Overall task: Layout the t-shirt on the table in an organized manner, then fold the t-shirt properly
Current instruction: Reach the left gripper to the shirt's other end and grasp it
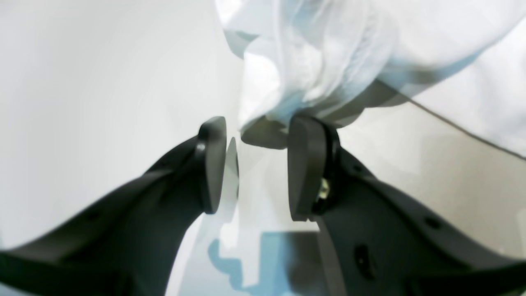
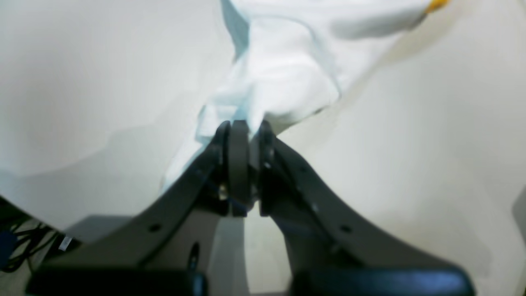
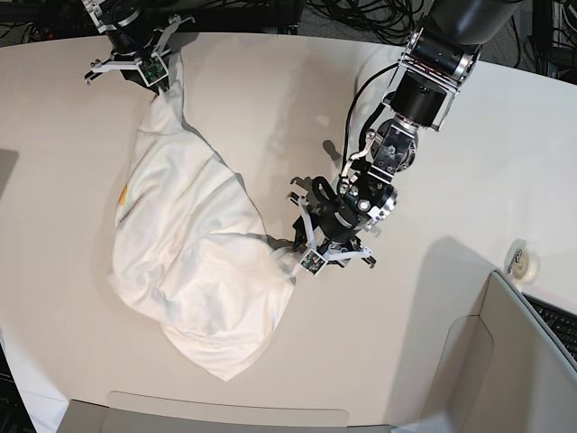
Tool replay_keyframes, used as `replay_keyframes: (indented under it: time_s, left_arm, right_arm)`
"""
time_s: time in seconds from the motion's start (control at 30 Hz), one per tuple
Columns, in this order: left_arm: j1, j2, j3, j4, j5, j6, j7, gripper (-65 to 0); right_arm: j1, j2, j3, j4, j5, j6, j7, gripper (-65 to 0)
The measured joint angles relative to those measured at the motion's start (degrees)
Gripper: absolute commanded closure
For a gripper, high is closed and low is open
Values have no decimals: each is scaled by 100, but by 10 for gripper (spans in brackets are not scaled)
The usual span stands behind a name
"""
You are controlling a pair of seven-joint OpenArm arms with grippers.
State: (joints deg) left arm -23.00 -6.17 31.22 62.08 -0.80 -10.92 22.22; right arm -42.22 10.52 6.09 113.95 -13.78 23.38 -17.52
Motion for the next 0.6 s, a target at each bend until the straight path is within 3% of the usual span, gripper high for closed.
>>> replay_keyframes:
  time_s: [0.17,0.43,0.53,0.6]
  left_arm:
    - [13,140,-35,-35,20,22,-68,-284]
    - [42,365,-15,-72,20,-17,-153,-289]
    - [48,474,-20,-74,20,-22,-153,-284]
    - [59,487,-22,-96,24,-83,-374,-238]
  right_arm:
    - [0,-11,-28,-146,9,0,13,0]
    - [17,-120,-26,-160,0,0,4,0]
    - [17,-122,-28,-160,0,0,4,0]
    - [17,-122,-46,-160,2,0,4,0]
